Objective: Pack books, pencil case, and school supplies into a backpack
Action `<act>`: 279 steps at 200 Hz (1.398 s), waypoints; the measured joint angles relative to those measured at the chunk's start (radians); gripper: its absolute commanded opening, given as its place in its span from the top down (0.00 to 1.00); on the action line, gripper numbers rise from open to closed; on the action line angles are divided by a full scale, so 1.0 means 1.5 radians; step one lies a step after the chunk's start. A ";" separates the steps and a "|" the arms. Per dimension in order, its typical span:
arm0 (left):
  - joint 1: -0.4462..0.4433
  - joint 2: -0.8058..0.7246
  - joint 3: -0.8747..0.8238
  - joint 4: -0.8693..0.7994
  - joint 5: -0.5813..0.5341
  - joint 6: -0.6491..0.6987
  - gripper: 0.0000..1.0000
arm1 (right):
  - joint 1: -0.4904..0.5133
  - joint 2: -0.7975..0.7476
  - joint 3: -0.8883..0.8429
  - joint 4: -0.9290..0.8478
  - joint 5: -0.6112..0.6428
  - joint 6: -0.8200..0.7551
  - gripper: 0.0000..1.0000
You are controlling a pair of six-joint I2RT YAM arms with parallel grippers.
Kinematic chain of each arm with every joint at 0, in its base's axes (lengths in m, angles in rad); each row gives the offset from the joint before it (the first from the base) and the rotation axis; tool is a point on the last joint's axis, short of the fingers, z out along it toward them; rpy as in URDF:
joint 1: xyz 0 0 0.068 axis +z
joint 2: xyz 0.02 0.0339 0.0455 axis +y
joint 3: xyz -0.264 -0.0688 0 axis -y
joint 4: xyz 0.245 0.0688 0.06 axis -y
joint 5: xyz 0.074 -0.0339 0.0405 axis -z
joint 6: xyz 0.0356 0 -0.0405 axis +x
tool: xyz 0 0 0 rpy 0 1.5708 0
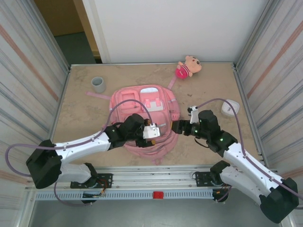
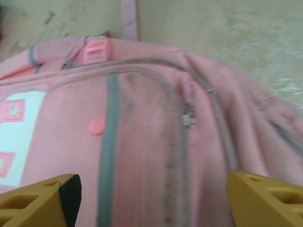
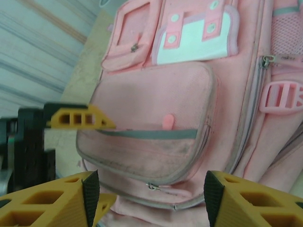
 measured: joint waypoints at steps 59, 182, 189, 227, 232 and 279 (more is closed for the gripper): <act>0.011 0.031 -0.029 0.043 0.010 0.024 0.25 | 0.002 -0.098 -0.067 0.028 -0.004 -0.010 0.35; 0.079 -0.027 -0.089 0.125 0.118 -0.148 0.91 | -0.073 0.052 0.006 0.055 -0.173 -0.172 0.40; 0.087 -0.032 -0.091 0.128 0.130 -0.160 0.91 | -0.069 0.062 0.006 0.058 -0.172 -0.176 0.40; 0.120 -0.047 -0.091 0.131 0.184 -0.217 0.91 | 0.006 0.102 0.006 0.060 -0.119 -0.212 0.40; 0.121 -0.047 -0.091 0.131 0.190 -0.224 0.91 | 0.017 0.105 0.006 0.060 -0.109 -0.214 0.41; 0.125 -0.047 -0.090 0.130 0.208 -0.267 0.91 | 0.100 0.141 0.009 0.073 -0.033 -0.234 0.41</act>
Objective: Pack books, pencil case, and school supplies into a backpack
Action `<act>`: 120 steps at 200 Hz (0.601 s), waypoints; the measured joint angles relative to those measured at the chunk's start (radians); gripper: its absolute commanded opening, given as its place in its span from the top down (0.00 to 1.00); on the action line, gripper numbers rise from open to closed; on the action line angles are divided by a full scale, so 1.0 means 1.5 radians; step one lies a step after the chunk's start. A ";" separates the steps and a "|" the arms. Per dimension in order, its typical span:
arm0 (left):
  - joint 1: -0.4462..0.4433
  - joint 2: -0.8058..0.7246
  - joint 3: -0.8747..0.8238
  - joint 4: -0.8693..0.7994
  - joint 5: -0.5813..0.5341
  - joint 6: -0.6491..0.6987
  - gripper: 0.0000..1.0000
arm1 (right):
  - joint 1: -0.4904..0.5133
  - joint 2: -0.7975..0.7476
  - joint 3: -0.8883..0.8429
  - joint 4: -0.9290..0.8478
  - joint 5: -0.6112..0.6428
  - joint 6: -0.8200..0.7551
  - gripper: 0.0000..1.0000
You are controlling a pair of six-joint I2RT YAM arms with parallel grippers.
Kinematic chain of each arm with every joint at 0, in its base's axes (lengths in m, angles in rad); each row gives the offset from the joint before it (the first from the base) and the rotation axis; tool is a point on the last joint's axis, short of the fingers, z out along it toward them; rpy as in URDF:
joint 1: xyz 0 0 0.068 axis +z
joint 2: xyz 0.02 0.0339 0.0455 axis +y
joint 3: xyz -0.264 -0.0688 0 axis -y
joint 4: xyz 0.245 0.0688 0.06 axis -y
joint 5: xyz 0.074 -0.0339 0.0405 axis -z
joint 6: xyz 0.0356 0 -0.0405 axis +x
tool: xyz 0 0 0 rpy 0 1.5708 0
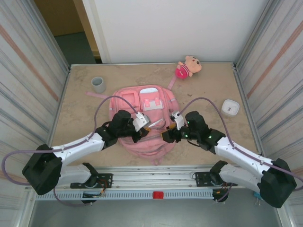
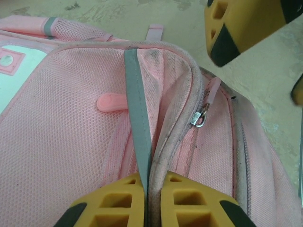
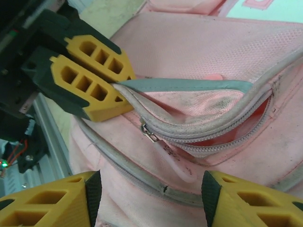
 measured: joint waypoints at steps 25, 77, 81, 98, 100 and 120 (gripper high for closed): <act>0.001 0.000 0.001 -0.002 0.004 -0.009 0.90 | 0.020 0.038 0.008 0.002 0.037 -0.006 0.43; 0.001 0.000 0.005 -0.003 0.007 -0.019 0.90 | 0.029 0.106 0.053 0.001 0.062 -0.025 0.54; 0.001 0.001 0.006 -0.005 0.007 -0.019 0.90 | 0.029 0.109 0.056 0.001 0.062 -0.027 0.57; 0.001 0.001 0.009 -0.010 0.006 -0.019 0.90 | 0.029 0.119 0.068 -0.008 0.067 -0.030 0.76; 0.001 0.001 0.009 -0.011 0.006 -0.019 0.90 | 0.029 0.120 0.070 -0.009 0.067 -0.034 0.78; 0.002 0.001 0.014 -0.019 0.001 -0.019 0.91 | 0.030 0.122 0.080 -0.026 0.072 -0.034 0.93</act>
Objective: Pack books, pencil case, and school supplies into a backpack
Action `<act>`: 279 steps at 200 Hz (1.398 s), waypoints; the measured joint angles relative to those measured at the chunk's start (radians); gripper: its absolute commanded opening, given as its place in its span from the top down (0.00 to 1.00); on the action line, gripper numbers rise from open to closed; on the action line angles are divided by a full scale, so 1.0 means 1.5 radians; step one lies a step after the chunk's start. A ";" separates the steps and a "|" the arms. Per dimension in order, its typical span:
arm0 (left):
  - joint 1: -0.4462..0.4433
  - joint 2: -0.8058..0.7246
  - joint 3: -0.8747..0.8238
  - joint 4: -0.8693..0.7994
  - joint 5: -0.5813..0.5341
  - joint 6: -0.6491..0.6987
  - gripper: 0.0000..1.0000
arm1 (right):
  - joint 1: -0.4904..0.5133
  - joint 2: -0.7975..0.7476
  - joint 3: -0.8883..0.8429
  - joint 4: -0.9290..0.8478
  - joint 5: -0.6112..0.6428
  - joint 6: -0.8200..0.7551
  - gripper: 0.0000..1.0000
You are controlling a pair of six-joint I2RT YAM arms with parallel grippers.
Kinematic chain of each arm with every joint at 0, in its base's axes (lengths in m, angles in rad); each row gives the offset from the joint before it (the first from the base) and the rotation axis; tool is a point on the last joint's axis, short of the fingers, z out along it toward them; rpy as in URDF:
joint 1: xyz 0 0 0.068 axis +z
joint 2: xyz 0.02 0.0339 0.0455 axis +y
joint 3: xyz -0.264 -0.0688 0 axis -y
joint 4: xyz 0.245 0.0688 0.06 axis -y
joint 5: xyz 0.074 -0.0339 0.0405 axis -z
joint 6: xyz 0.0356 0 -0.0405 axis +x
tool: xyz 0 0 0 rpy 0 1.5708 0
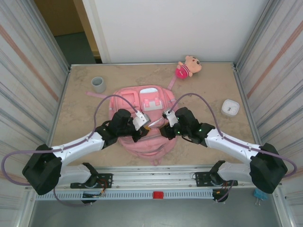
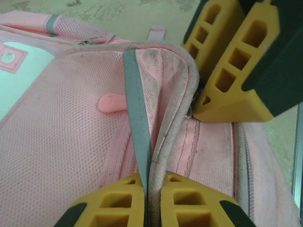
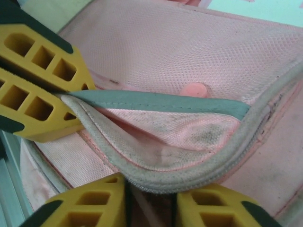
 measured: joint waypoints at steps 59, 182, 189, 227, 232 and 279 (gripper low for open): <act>-0.010 -0.022 0.004 0.008 -0.045 -0.017 0.91 | -0.040 -0.067 -0.002 -0.029 -0.015 0.023 1.00; -0.041 -0.071 0.009 -0.043 -0.032 -0.001 0.34 | -0.023 -0.122 -0.011 -0.083 -0.003 0.057 1.00; -0.054 -0.069 0.017 -0.049 -0.033 0.002 0.33 | -0.017 -0.122 -0.008 -0.089 0.003 0.058 1.00; -0.094 -0.042 0.061 -0.054 -0.061 0.000 0.34 | 0.009 -0.124 0.001 -0.102 0.030 0.069 1.00; -0.095 -0.037 0.064 -0.054 -0.067 -0.002 0.34 | 0.011 -0.124 0.002 -0.102 0.032 0.073 1.00; -0.095 -0.015 0.066 -0.053 -0.108 -0.015 0.48 | 0.034 -0.124 0.007 -0.102 0.037 0.080 1.00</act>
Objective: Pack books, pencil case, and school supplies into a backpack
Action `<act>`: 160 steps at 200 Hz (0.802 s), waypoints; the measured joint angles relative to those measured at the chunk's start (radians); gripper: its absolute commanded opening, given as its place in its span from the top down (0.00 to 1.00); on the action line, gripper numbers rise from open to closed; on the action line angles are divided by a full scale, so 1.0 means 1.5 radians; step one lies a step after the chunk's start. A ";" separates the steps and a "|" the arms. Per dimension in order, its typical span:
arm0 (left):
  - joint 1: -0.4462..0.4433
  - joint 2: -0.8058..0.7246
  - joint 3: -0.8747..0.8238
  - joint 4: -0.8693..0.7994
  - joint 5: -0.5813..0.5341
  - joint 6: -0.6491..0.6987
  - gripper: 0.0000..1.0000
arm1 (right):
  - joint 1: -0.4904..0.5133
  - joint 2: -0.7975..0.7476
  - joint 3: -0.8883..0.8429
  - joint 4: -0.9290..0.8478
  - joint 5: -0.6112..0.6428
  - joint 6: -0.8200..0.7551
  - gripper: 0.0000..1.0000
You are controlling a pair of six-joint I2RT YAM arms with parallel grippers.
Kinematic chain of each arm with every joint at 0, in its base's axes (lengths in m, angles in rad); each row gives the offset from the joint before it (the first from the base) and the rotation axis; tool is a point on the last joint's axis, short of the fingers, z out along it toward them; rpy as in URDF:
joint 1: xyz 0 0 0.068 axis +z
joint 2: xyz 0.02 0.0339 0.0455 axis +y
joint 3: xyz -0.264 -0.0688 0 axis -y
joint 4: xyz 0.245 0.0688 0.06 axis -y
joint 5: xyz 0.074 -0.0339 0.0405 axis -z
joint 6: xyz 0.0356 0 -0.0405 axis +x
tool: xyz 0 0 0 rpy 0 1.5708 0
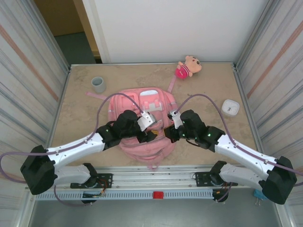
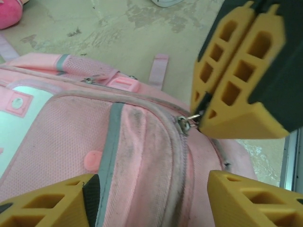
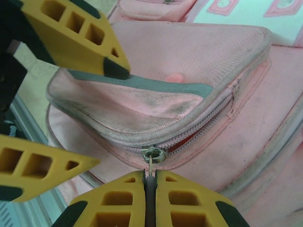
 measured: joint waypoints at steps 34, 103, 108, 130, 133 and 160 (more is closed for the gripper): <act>-0.002 0.023 0.000 0.005 0.004 0.011 0.70 | -0.003 0.001 0.000 0.000 -0.024 0.011 1.00; -0.003 0.003 -0.036 0.043 0.002 0.041 0.91 | -0.051 0.068 0.053 -0.039 -0.088 0.027 0.91; -0.003 0.000 -0.038 0.042 0.002 0.043 0.91 | -0.051 0.073 0.056 -0.040 -0.095 0.027 0.90; -0.002 -0.001 -0.044 0.042 0.003 0.047 0.92 | -0.046 0.097 0.063 -0.044 -0.111 0.027 0.79; -0.002 -0.001 -0.045 0.042 0.006 0.047 0.91 | -0.045 0.102 0.063 -0.043 -0.113 0.027 0.77; -0.002 -0.001 -0.046 0.041 0.013 0.049 0.91 | -0.037 0.140 0.077 -0.037 -0.120 0.024 0.74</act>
